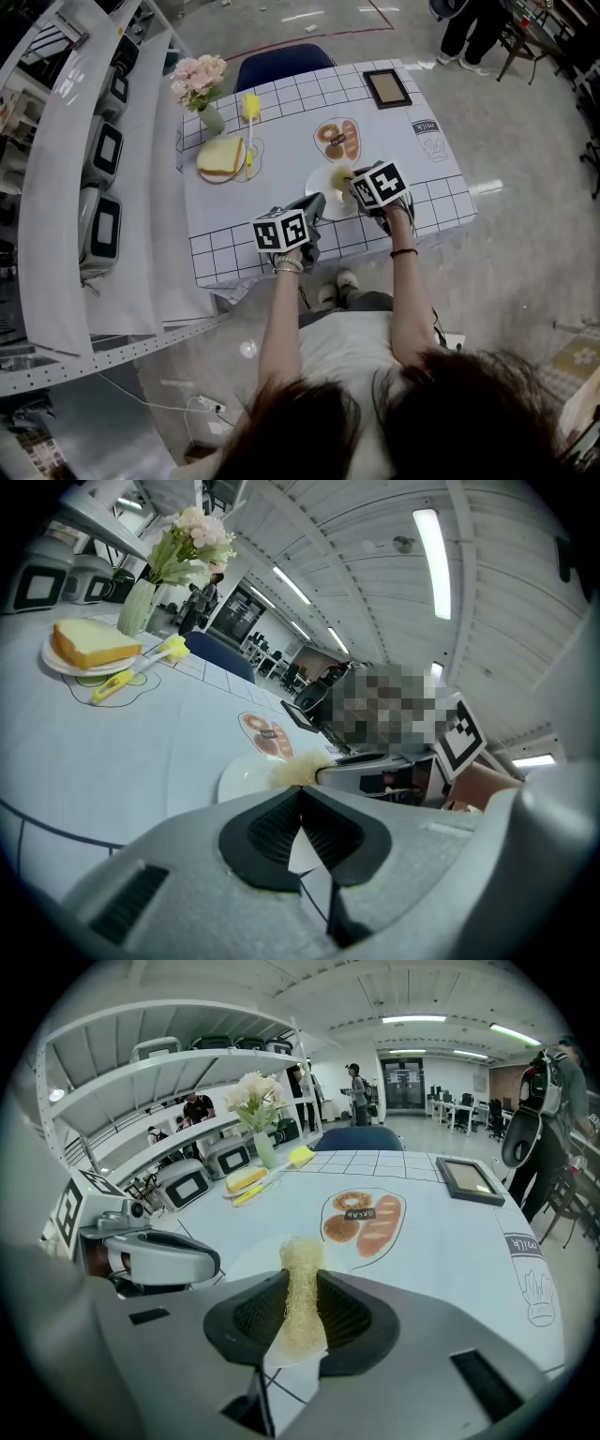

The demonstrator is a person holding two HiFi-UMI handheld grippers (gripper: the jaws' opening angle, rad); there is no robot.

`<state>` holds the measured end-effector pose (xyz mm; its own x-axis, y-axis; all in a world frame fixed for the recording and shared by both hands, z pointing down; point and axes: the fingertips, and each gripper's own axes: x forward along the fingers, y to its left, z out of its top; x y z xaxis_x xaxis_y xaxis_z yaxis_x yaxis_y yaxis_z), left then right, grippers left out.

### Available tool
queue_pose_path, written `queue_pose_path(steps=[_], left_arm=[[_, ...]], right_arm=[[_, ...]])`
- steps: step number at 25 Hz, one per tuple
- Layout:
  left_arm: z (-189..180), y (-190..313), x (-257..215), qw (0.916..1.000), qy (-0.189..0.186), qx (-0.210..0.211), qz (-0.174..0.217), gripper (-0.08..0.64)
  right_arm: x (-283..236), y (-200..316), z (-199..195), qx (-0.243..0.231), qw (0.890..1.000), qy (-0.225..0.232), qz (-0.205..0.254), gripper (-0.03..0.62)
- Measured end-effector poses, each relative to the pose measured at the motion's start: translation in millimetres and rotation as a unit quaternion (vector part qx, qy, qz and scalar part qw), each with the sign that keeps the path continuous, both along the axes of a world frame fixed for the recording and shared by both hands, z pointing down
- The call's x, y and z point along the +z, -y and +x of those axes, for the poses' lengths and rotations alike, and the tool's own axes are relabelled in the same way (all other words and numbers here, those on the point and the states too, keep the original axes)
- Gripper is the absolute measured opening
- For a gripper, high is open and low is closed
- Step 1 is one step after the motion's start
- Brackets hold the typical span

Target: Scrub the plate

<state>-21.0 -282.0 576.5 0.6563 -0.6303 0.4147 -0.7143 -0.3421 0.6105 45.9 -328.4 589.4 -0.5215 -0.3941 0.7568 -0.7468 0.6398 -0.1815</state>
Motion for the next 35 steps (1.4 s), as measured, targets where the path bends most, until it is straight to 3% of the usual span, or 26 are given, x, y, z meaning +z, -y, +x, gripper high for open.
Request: queue_pose_path(steps=[35], left_arm=[[-6,-31,8,0.9999,0.003,0.008,-0.007,0.011]], right_arm=[[1,-49,0,-0.013,0.998,0.02,-0.05,0.08]])
